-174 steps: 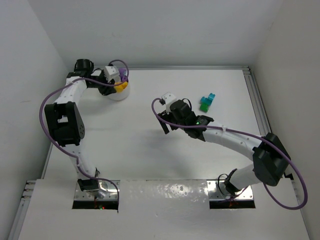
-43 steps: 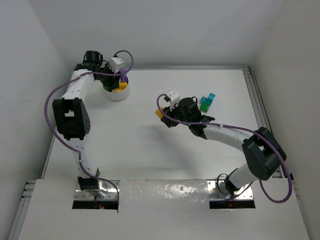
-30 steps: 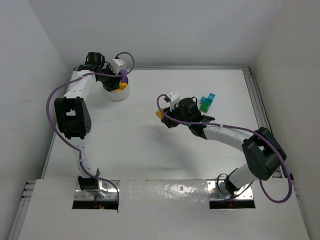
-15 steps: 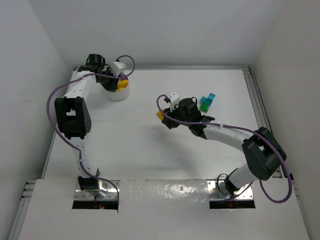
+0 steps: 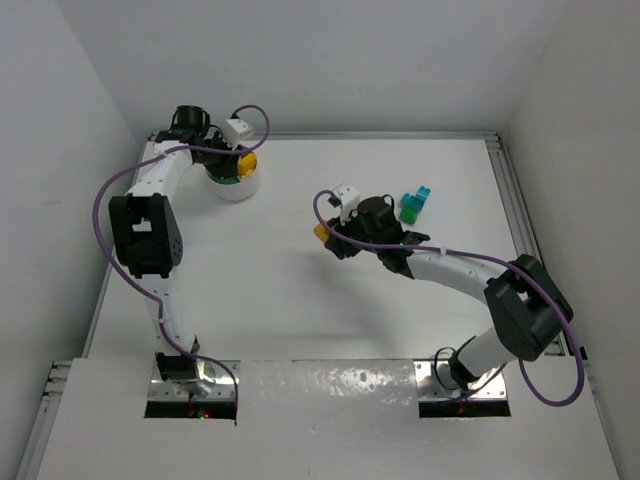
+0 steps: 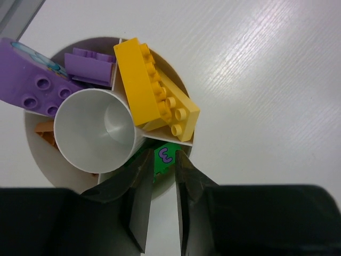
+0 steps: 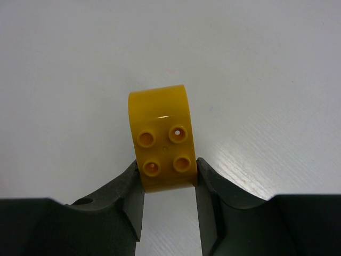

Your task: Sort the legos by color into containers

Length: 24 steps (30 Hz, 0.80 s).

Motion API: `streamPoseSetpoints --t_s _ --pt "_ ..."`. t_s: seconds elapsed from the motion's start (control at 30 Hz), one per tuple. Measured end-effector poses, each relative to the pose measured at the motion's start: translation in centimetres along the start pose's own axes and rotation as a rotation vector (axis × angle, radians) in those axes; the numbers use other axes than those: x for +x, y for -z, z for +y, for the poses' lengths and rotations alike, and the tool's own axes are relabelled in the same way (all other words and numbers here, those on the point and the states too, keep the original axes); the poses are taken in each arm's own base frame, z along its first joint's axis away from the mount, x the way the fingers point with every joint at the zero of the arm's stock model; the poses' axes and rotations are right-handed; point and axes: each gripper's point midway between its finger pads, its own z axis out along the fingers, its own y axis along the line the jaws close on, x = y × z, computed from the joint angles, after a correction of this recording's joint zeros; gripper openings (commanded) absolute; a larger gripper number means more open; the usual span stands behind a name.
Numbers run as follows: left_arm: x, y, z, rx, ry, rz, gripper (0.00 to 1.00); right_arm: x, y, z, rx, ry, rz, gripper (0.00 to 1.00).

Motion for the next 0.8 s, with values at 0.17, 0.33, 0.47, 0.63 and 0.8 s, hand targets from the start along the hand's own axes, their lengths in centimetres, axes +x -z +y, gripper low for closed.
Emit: streamPoseSetpoints --t_s 0.17,0.33,0.47,0.63,0.8 --pt "-0.4 0.0 0.2 -0.008 0.001 -0.015 0.21 0.1 0.0 0.0 0.000 0.000 0.003 0.00" --pt "-0.4 0.0 0.3 -0.011 0.000 -0.015 0.24 0.1 0.0 0.0 0.000 0.000 0.003 0.00" --pt "-0.6 0.0 0.7 -0.030 0.008 -0.020 0.27 0.0 0.1 0.0 0.000 0.000 0.001 0.00" --pt "-1.1 0.1 2.4 -0.115 0.019 -0.025 0.27 0.0 0.2 0.0 0.000 -0.001 0.005 0.00" --pt "-0.9 0.4 3.8 -0.183 0.023 -0.006 0.28 0.1 0.3 0.0 0.000 -0.002 0.008 0.00"
